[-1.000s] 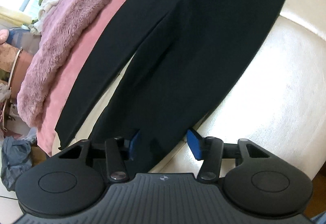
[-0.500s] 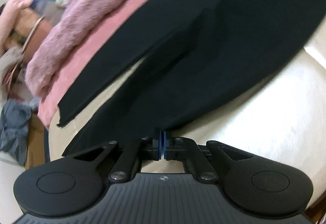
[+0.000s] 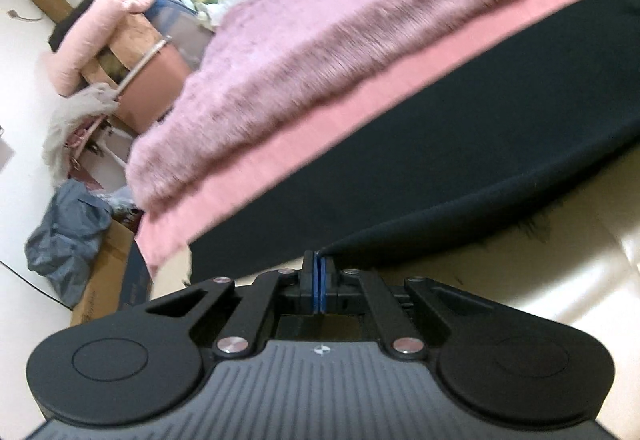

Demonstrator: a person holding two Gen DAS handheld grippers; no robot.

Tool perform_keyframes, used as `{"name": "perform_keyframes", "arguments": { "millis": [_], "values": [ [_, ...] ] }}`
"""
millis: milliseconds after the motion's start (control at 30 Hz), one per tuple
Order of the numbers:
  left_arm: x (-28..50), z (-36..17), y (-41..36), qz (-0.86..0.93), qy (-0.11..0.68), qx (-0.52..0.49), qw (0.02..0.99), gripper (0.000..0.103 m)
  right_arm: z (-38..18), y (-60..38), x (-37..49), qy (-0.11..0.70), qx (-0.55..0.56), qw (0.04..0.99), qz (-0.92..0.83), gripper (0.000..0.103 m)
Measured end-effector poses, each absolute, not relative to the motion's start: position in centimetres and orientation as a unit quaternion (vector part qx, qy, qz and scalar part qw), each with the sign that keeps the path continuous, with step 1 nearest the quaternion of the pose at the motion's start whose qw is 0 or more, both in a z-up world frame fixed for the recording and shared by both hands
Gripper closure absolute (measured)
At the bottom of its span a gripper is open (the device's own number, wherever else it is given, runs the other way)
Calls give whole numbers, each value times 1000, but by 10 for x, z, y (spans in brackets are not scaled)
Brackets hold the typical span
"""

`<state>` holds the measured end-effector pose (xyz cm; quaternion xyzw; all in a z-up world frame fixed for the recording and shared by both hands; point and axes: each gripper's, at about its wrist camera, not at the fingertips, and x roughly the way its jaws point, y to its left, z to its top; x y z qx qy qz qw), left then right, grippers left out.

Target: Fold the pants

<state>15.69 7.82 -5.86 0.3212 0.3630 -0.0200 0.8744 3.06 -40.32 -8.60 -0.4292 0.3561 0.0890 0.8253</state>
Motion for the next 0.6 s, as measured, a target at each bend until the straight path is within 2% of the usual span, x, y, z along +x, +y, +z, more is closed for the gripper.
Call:
{"name": "perform_keyframes", "arguments": {
  "millis": [133,300,600],
  "values": [
    [192,-40,75,-6,351,320,880,103,-53,-407,70,336,-402,849,61,103],
    [249,-34,72,-6,364,316,876,103,-40,-410,142,334,-390,856,50,103],
    [328,-77,58,-13,399,341,851,103,-89,-417,260,389,-376,838,73,103]
  ]
}}
